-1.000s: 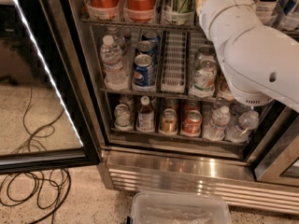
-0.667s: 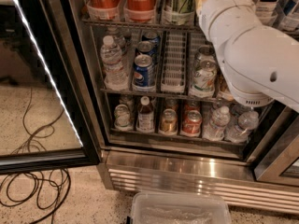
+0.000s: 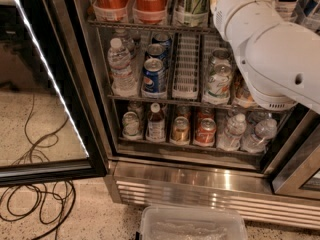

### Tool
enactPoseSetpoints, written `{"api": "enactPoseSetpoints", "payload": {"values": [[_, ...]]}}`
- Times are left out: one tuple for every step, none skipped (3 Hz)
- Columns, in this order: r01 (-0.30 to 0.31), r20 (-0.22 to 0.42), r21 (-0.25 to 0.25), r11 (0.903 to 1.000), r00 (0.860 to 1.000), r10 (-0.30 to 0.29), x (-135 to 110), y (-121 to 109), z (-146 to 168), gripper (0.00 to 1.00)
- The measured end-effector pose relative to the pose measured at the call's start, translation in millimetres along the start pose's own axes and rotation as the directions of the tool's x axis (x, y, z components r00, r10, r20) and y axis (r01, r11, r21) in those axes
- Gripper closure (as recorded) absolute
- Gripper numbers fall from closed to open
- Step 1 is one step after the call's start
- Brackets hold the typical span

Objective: Pick orange can from top shelf of fridge

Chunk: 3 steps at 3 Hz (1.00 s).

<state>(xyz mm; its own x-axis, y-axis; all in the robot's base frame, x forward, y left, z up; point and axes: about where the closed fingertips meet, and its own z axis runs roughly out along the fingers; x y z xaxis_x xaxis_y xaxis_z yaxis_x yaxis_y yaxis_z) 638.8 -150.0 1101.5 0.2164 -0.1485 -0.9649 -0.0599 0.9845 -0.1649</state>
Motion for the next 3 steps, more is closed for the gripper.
{"api": "enactPoseSetpoints", "payload": {"values": [[-0.041,0.019,-0.033,0.9986,0.999,0.042,-13.6,-15.8,0.0,1.00],[-0.108,0.005,-0.109,0.9882,0.994,0.109,-22.4,-22.9,-11.5,1.00],[-0.224,-0.070,-0.195,0.9547,0.974,0.214,-18.7,-20.1,-39.9,1.00]]}}
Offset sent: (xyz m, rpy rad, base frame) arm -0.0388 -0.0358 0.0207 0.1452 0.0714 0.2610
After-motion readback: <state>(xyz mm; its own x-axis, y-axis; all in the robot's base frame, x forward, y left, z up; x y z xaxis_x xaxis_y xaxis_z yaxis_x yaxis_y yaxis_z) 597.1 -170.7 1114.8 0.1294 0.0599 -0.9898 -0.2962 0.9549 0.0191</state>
